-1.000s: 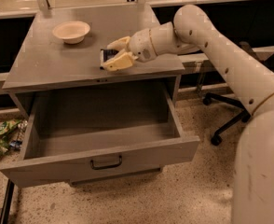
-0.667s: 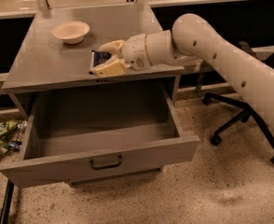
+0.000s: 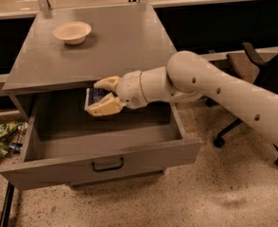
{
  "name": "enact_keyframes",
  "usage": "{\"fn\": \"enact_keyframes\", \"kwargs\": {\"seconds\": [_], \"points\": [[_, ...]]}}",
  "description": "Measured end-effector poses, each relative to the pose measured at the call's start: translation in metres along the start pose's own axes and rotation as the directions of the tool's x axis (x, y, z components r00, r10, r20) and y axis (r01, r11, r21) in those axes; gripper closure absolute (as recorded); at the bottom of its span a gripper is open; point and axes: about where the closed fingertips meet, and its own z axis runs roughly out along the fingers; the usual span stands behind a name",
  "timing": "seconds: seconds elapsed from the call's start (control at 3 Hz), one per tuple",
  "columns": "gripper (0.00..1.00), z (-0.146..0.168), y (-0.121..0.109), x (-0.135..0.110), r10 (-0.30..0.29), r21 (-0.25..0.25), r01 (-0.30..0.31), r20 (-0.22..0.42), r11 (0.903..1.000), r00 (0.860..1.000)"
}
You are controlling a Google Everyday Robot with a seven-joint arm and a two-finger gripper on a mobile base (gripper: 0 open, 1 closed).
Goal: Place rxbar blueberry into top drawer
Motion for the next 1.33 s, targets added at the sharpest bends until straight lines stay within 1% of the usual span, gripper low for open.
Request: {"fn": "enact_keyframes", "kwargs": {"seconds": [0.33, 0.67, 1.0, 1.33], "points": [[1.0, 0.005, 0.012, 0.011, 0.013, -0.019, -0.013, -0.015, 0.9997, 1.0], [1.0, 0.014, 0.015, 0.033, 0.055, -0.049, -0.056, -0.016, 0.9972, 0.998], [1.0, 0.028, 0.017, 0.091, 0.15, -0.046, -0.151, -0.026, 0.9874, 0.988], [1.0, 0.038, 0.013, 0.123, 0.191, -0.041, -0.192, -0.032, 0.9805, 0.981]]}}
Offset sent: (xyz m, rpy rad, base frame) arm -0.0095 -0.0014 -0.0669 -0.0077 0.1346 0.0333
